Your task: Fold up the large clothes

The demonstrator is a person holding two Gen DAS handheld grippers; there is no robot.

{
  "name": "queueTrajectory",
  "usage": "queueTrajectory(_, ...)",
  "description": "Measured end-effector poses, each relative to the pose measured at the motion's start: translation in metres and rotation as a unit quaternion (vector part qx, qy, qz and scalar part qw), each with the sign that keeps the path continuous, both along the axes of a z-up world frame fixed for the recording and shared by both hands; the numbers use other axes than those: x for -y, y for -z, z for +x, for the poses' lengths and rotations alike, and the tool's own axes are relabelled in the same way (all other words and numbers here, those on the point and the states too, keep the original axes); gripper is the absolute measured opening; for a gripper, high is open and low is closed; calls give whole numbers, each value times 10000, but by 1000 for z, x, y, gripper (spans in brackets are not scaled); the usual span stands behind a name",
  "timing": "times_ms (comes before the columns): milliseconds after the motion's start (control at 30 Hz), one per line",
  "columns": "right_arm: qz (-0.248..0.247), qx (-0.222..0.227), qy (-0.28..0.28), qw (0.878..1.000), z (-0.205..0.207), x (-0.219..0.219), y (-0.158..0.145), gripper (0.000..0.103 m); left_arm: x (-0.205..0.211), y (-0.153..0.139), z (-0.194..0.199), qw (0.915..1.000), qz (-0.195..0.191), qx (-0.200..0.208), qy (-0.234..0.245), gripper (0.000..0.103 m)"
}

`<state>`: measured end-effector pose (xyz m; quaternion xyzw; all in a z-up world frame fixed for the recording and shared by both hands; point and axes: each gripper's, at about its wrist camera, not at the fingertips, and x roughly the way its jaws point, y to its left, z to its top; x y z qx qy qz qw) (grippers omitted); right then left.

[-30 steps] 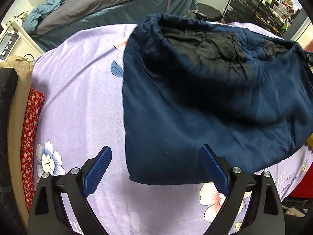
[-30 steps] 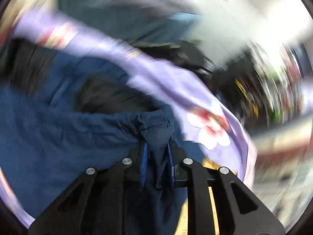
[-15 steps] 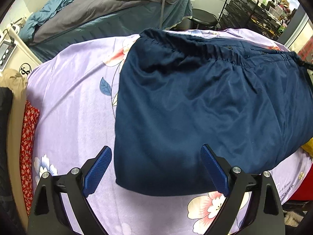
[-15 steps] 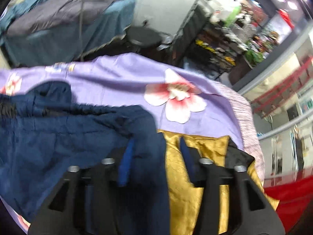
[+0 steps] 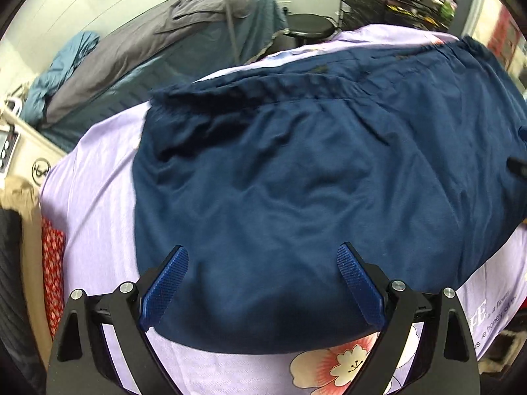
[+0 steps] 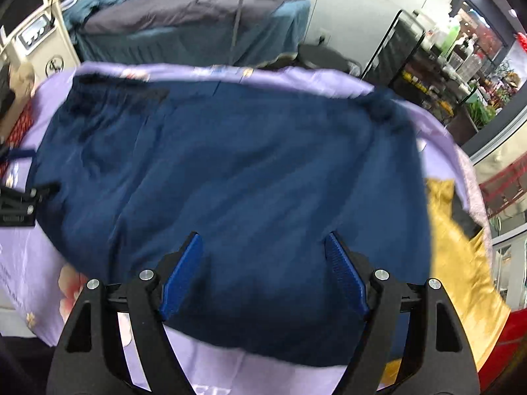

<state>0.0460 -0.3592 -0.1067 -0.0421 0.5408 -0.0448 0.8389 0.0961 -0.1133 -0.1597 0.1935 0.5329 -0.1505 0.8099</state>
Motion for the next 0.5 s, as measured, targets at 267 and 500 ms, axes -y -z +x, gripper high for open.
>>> queueTrajectory(267, -689, -140, -277, 9971, 12, -5, 21, 77, 23, 16, 11, 9996, 140, -32, 241, 90)
queueTrajectory(500, -1173, -171, -159, 9928, 58, 21, 28, 77, 44, 17, 67, 9988, 341, 225, 268, 90)
